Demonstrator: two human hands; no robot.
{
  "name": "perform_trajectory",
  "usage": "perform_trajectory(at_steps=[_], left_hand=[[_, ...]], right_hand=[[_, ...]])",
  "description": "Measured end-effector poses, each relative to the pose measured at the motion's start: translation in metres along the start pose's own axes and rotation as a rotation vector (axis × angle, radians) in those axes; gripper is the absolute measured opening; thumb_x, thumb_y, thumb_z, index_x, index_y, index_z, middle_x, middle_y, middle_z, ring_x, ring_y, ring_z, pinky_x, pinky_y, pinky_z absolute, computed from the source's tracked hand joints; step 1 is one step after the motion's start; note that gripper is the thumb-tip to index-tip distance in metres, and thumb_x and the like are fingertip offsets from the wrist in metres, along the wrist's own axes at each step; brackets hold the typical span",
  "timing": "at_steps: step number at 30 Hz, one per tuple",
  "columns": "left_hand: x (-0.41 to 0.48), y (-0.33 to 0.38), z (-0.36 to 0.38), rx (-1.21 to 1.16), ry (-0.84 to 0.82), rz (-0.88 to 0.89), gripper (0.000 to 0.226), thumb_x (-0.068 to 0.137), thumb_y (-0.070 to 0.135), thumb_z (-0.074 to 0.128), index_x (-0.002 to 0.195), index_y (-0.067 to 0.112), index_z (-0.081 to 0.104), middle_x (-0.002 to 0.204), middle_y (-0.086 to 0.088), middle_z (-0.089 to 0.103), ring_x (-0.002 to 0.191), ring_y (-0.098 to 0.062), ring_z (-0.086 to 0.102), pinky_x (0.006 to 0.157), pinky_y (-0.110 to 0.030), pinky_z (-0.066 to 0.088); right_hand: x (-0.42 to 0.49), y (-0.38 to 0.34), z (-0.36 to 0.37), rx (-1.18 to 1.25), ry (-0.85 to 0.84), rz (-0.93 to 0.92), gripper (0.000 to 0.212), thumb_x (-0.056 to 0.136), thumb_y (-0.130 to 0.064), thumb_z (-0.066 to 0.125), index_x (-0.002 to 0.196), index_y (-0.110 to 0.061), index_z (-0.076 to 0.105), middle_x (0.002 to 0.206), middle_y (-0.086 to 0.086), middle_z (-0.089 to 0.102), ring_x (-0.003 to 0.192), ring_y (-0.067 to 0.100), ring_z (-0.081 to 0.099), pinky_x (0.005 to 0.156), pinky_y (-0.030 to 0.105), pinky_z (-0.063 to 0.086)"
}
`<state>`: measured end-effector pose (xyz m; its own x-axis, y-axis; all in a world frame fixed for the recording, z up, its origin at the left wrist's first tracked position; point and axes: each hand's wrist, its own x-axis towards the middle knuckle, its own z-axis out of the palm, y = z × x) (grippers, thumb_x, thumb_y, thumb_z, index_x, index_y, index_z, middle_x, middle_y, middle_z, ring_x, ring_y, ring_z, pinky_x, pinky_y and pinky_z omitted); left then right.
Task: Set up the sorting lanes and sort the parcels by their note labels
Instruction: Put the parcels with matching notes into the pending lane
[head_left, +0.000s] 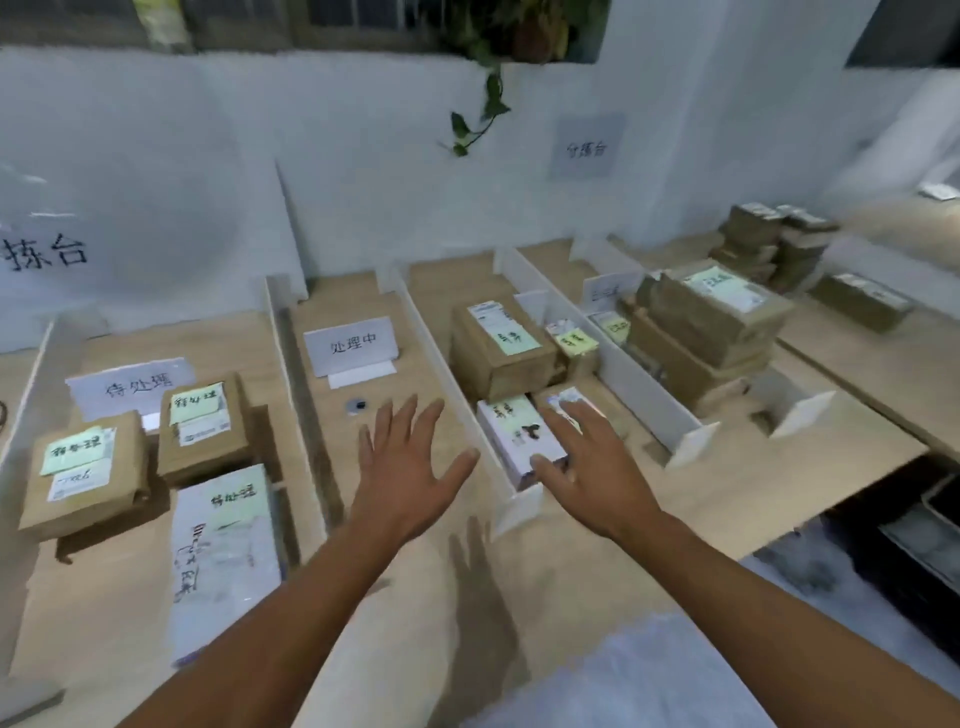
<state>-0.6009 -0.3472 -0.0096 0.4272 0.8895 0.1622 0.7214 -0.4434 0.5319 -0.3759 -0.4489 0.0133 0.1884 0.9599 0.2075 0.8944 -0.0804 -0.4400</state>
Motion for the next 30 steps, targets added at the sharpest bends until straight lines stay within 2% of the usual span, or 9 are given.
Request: perform_trajectory(at_steps=[4, 7, 11, 13, 18, 23, 26, 30], left_hand=[[0.016, 0.132, 0.056, 0.002, -0.01, 0.144, 0.076, 0.093, 0.074, 0.039, 0.157, 0.036, 0.027, 0.168, 0.003, 0.019, 0.157, -0.022, 0.002, 0.124, -0.053, 0.002], [0.023, 0.217, 0.1, -0.01, -0.034, 0.234, 0.076, 0.092, 0.074, 0.04, 0.158, 0.036, 0.027, 0.168, 0.004, 0.02, 0.156, -0.02, 0.001, 0.123, -0.049, -0.001], [0.033, 0.308, 0.155, -0.063, -0.101, 0.311, 0.083, 0.087, 0.081, 0.028, 0.158, 0.04, 0.023, 0.17, 0.005, 0.013, 0.156, -0.017, -0.004, 0.124, -0.047, -0.003], [0.047, 0.348, 0.184, -0.076, -0.121, 0.339, 0.082, 0.088, 0.081, 0.029, 0.158, 0.038, 0.023, 0.17, 0.005, 0.013, 0.157, -0.016, -0.005, 0.125, -0.046, -0.003], [0.099, 0.445, 0.265, -0.105, -0.159, 0.41, 0.076, 0.092, 0.074, 0.038, 0.157, 0.034, 0.029, 0.168, 0.003, 0.02, 0.157, -0.019, 0.0, 0.125, -0.053, 0.003], [0.164, 0.534, 0.357, -0.144, -0.235, 0.491, 0.078, 0.09, 0.076, 0.032, 0.156, 0.035, 0.027, 0.167, 0.001, 0.021, 0.156, -0.023, 0.002, 0.124, -0.057, 0.007], [0.201, 0.587, 0.401, -0.139, -0.288, 0.48, 0.077, 0.092, 0.071, 0.039, 0.158, 0.034, 0.026, 0.167, 0.0, 0.021, 0.155, -0.027, 0.006, 0.123, -0.057, 0.009], [0.245, 0.666, 0.45, -0.114, -0.352, 0.518, 0.078, 0.092, 0.071, 0.036, 0.159, 0.033, 0.025, 0.168, 0.001, 0.02, 0.156, -0.025, 0.006, 0.124, -0.056, 0.006]], right_hand=[[-0.048, 0.097, -0.078, -0.042, 0.097, 0.046, 0.063, 0.097, -0.044, 0.062, 0.153, -0.021, 0.044, 0.156, 0.014, 0.041, 0.148, 0.032, 0.032, 0.118, 0.047, 0.029], [-0.08, 0.161, -0.127, -0.104, 0.128, 0.114, 0.063, 0.099, -0.049, 0.056, 0.155, -0.024, 0.04, 0.16, 0.011, 0.037, 0.15, 0.03, 0.027, 0.119, 0.045, 0.025], [-0.111, 0.241, -0.179, -0.138, 0.14, 0.199, 0.065, 0.1, -0.056, 0.049, 0.158, -0.032, 0.03, 0.165, 0.005, 0.026, 0.154, 0.025, 0.016, 0.124, 0.04, 0.014], [-0.117, 0.282, -0.204, -0.162, 0.154, 0.233, 0.067, 0.1, -0.058, 0.046, 0.159, -0.035, 0.026, 0.167, 0.003, 0.021, 0.155, 0.023, 0.011, 0.125, 0.041, 0.012], [-0.121, 0.39, -0.262, -0.229, 0.191, 0.343, 0.068, 0.099, -0.059, 0.045, 0.159, -0.034, 0.027, 0.166, 0.004, 0.023, 0.154, 0.023, 0.014, 0.124, 0.045, 0.015], [-0.099, 0.503, -0.31, -0.274, 0.213, 0.466, 0.067, 0.098, -0.059, 0.047, 0.158, -0.033, 0.031, 0.16, 0.005, 0.033, 0.147, 0.023, 0.026, 0.12, 0.043, 0.023], [-0.088, 0.56, -0.339, -0.27, 0.205, 0.53, 0.066, 0.099, -0.058, 0.047, 0.158, -0.033, 0.03, 0.16, 0.006, 0.032, 0.147, 0.023, 0.026, 0.12, 0.04, 0.023], [-0.072, 0.639, -0.386, -0.253, 0.236, 0.58, 0.066, 0.1, -0.058, 0.046, 0.159, -0.033, 0.028, 0.161, 0.006, 0.03, 0.149, 0.023, 0.025, 0.121, 0.038, 0.023]])
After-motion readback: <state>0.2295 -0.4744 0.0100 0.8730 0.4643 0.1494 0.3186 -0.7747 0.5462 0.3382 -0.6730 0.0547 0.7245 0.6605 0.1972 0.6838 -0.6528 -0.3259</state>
